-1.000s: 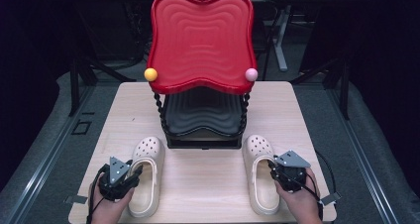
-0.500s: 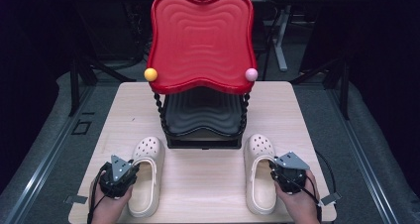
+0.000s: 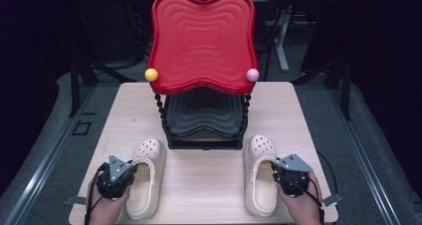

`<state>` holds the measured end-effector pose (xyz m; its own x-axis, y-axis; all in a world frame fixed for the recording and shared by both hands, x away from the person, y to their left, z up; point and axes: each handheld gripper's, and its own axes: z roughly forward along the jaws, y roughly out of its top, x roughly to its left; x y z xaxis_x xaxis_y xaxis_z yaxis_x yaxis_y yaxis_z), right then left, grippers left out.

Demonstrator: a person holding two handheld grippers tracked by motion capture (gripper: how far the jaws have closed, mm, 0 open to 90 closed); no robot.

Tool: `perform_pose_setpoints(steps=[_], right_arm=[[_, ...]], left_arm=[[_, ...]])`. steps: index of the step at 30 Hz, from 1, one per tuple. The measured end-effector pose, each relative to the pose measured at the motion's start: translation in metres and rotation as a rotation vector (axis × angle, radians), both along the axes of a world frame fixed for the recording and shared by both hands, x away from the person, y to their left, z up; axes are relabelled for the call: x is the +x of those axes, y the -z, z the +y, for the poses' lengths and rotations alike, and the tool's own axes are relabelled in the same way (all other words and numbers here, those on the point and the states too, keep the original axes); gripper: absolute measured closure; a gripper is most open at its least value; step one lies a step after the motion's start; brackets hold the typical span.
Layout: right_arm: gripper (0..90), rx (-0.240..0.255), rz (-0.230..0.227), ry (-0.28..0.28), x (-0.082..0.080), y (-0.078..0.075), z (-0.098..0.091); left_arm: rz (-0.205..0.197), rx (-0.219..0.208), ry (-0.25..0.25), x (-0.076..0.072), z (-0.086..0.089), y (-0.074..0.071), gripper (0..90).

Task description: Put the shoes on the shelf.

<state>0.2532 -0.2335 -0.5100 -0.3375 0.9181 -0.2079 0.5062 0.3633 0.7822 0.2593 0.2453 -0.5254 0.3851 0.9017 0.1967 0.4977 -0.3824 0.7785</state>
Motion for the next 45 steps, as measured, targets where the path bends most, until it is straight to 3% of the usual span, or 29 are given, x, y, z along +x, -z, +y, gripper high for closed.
perform_pose_setpoints(steps=[7, 10, 16, 23, 27, 36, 45], right_arm=[[75.8, -0.035, -0.017, -0.01, -0.007, -0.007, 0.003], [75.8, -0.057, -0.022, -0.019, -0.013, -0.016, 0.004], [75.8, -0.054, -0.05, -0.04, -0.024, -0.034, 0.006], [75.8, -0.074, -0.062, -0.074, -0.033, -0.054, 0.012], [75.9, -0.052, -0.07, -0.087, -0.036, -0.061, 0.016], [75.9, -0.036, -0.106, -0.125, -0.045, -0.075, 0.026], [75.9, -0.018, -0.159, -0.164, -0.046, -0.084, 0.041]], left_arm=[[-0.012, -0.036, -0.013, -0.007, 0.003, -0.012, 76.1], [-0.013, -0.047, -0.009, -0.009, 0.005, -0.017, 76.1], [-0.027, -0.08, -0.007, -0.017, 0.007, -0.03, 76.1], [-0.079, -0.105, 0.009, -0.026, 0.003, -0.049, 76.1], [-0.108, -0.121, 0.024, -0.031, -0.001, -0.057, 76.1], [-0.153, -0.113, 0.064, -0.04, -0.012, -0.072, 76.1], [-0.173, -0.121, 0.107, -0.039, -0.027, -0.08, 76.1]])
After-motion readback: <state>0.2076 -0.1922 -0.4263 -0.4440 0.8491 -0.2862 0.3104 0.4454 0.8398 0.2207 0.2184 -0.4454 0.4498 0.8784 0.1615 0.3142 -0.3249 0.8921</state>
